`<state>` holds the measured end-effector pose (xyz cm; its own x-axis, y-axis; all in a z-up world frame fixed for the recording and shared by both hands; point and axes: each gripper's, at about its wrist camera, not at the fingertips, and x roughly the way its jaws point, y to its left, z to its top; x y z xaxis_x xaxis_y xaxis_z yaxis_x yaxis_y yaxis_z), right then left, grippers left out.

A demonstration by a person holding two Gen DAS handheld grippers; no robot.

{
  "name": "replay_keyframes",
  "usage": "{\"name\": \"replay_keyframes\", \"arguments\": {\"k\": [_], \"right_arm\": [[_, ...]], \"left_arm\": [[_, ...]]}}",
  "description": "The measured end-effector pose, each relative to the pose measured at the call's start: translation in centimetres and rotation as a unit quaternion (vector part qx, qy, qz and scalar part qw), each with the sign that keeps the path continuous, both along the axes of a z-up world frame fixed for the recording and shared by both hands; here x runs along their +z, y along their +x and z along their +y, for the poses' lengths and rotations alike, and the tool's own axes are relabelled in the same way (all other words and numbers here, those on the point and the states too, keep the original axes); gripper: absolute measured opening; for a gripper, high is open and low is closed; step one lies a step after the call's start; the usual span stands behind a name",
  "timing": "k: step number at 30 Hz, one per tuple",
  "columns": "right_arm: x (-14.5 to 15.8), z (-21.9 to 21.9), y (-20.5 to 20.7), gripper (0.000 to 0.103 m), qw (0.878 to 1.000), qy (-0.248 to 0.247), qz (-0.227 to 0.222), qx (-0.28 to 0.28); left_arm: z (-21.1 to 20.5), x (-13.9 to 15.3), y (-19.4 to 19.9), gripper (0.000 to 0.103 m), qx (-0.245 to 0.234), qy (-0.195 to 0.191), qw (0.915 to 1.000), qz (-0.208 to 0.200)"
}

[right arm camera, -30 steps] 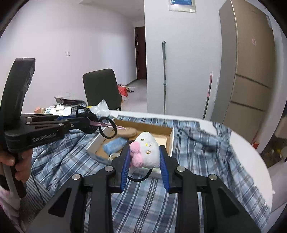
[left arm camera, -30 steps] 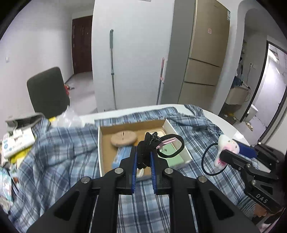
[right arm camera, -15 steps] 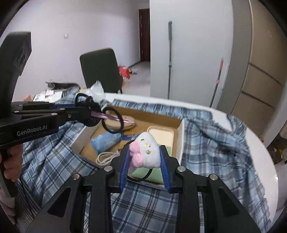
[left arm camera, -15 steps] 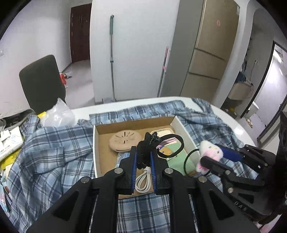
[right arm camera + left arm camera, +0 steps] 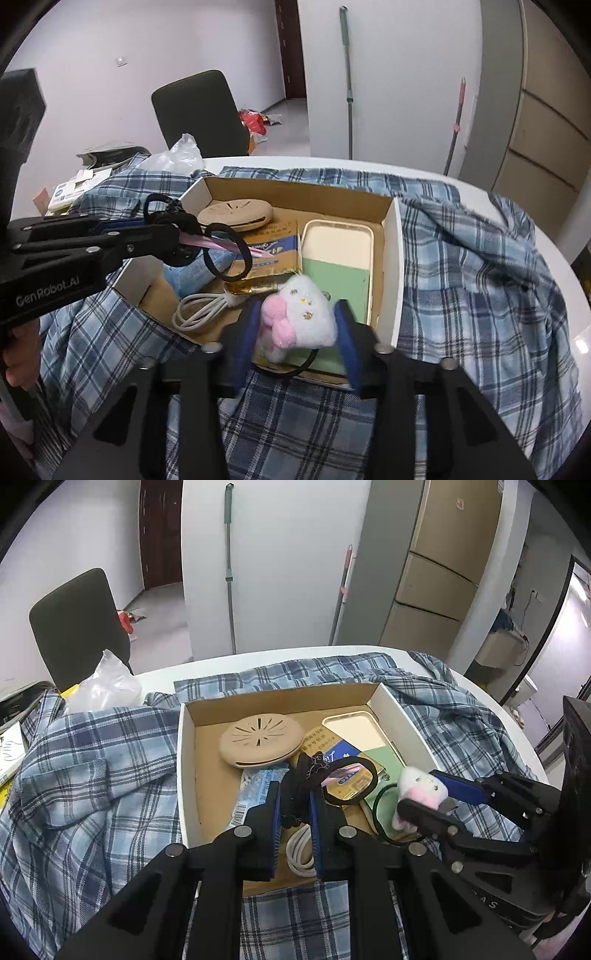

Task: Organize soft objects
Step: 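Lower the scissors and bunny into the box, opening both tools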

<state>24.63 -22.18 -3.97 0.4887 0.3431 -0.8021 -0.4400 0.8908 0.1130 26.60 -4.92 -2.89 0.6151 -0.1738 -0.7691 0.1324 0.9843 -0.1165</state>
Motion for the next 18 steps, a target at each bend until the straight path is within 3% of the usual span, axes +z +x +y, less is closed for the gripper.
{"name": "replay_keyframes", "arguments": {"k": [3,4,6,7,8,18], "right_arm": [[-0.1,0.1,-0.1,0.056,1.0,-0.005,-0.002,0.0],[-0.1,0.1,-0.2,0.056,1.0,-0.005,-0.003,0.0],[0.0,0.1,-0.3,0.057,1.0,-0.003,-0.003,0.001],[0.0,0.1,-0.3,0.057,1.0,-0.003,-0.003,0.002],[0.1,0.1,-0.4,0.057,1.0,-0.003,-0.003,0.003],[0.7,0.0,-0.9,0.057,1.0,-0.001,-0.01,0.004]], "left_arm": [[-0.1,0.3,-0.4,0.015,0.002,0.017,0.9997,-0.02],[0.0,0.4,-0.4,0.02,0.004,0.019,0.9996,-0.02],[0.3,0.5,-0.3,0.04,0.009,0.011,0.9997,-0.018],[0.5,0.6,-0.4,0.06,0.01,0.005,0.9997,-0.022],[0.6,0.8,-0.5,0.074,0.015,0.004,0.9994,-0.031],[0.9,2.2,-1.2,0.075,0.021,0.006,0.9984,-0.053]]}}
